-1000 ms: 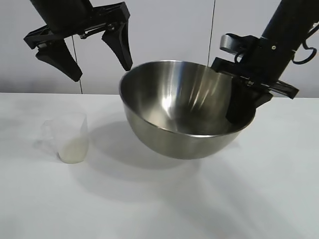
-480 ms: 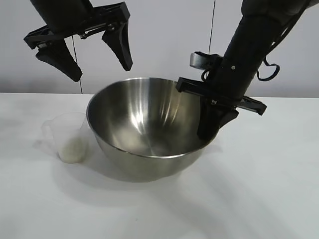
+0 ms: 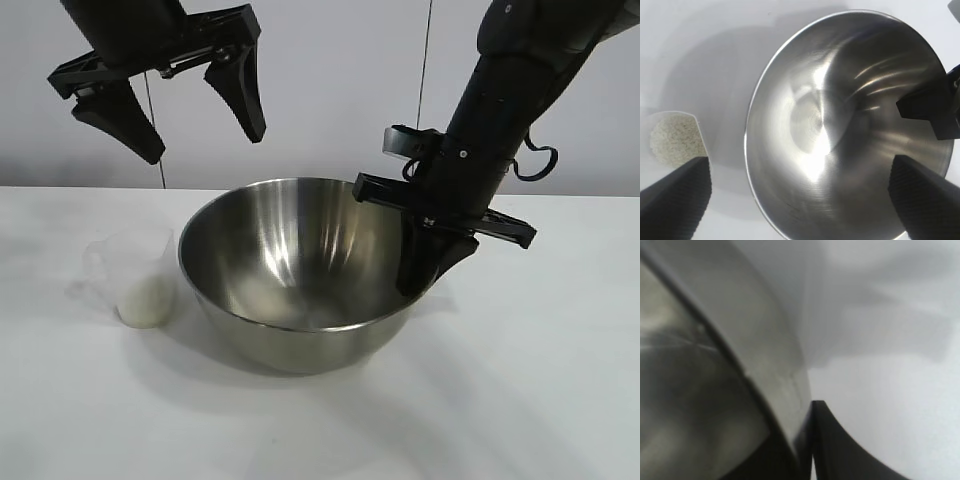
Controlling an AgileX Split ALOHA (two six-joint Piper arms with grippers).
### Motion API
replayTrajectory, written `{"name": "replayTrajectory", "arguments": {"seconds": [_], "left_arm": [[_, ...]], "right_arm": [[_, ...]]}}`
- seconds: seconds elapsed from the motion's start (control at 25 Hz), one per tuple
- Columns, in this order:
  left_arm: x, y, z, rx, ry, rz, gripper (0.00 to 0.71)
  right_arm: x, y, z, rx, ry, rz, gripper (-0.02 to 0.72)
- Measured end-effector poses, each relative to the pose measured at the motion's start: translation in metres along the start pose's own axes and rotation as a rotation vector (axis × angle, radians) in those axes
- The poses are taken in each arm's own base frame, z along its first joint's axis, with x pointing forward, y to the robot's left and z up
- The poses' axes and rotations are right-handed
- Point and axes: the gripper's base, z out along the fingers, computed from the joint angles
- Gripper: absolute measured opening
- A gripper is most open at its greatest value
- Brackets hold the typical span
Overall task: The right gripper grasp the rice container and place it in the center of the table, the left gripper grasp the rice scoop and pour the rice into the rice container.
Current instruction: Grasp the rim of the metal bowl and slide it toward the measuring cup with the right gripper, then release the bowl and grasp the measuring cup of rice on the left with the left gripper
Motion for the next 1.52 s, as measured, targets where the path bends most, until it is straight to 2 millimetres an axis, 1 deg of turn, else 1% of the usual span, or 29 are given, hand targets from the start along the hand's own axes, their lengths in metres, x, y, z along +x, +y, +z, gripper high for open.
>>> {"name": "replayTrajectory", "arguments": {"seconds": [0.12, 0.28, 0.36, 0.4, 0.44, 0.56, 0.6, 0.64, 0.76, 0.84, 0.92, 1.04, 1.12, 1.16, 1.24, 1.36, 1.52], "left_arm": [[0.000, 0.000, 0.000, 0.000, 0.000, 0.000, 0.694], [0.000, 0.000, 0.000, 0.000, 0.000, 0.000, 0.694], [0.000, 0.000, 0.000, 0.000, 0.000, 0.000, 0.694], [0.000, 0.000, 0.000, 0.000, 0.000, 0.000, 0.694], [0.000, 0.000, 0.000, 0.000, 0.000, 0.000, 0.694], [0.000, 0.000, 0.000, 0.000, 0.000, 0.000, 0.694], [0.000, 0.000, 0.000, 0.000, 0.000, 0.000, 0.694], [0.000, 0.000, 0.000, 0.000, 0.000, 0.000, 0.694], [0.000, 0.000, 0.000, 0.000, 0.000, 0.000, 0.694], [0.000, 0.000, 0.000, 0.000, 0.000, 0.000, 0.694], [0.000, 0.000, 0.000, 0.000, 0.000, 0.000, 0.694], [0.000, 0.000, 0.000, 0.000, 0.000, 0.000, 0.694], [0.000, 0.000, 0.000, 0.000, 0.000, 0.000, 0.694], [0.000, 0.000, 0.000, 0.000, 0.000, 0.000, 0.694], [0.000, 0.000, 0.000, 0.000, 0.000, 0.000, 0.694], [0.000, 0.000, 0.000, 0.000, -0.001, 0.000, 0.694], [0.000, 0.000, 0.000, 0.000, -0.001, 0.000, 0.694]], "right_arm": [[-0.001, 0.000, 0.002, -0.002, -0.010, 0.026, 0.080], [-0.003, -0.002, 0.010, -0.012, 0.001, 0.057, 0.085], [-0.003, -0.002, 0.012, -0.017, 0.007, 0.063, 0.107], [-0.002, -0.002, 0.012, -0.020, 0.010, 0.065, 0.139], [-0.002, -0.002, 0.012, -0.023, 0.015, 0.067, 0.186], [-0.001, -0.001, 0.011, -0.026, 0.026, 0.067, 0.370], [0.000, 0.000, 0.010, -0.027, 0.030, 0.067, 0.417], [0.001, 0.000, 0.009, -0.028, 0.035, 0.066, 0.446], [0.005, 0.001, 0.000, -0.025, 0.074, 0.057, 0.477], [0.006, 0.001, -0.014, -0.002, 0.087, 0.034, 0.484], [0.003, -0.002, -0.035, 0.029, 0.056, 0.018, 0.484], [-0.006, -0.007, -0.081, 0.061, -0.068, 0.014, 0.484], [-0.007, -0.008, -0.115, 0.058, -0.163, 0.018, 0.484], [-0.006, -0.009, -0.129, 0.057, -0.199, 0.021, 0.484], [-0.003, -0.008, -0.149, 0.051, -0.250, 0.021, 0.484], [0.004, -0.004, -0.165, 0.048, -0.282, 0.014, 0.484], [0.008, -0.002, -0.171, 0.049, -0.287, 0.008, 0.484]]}}
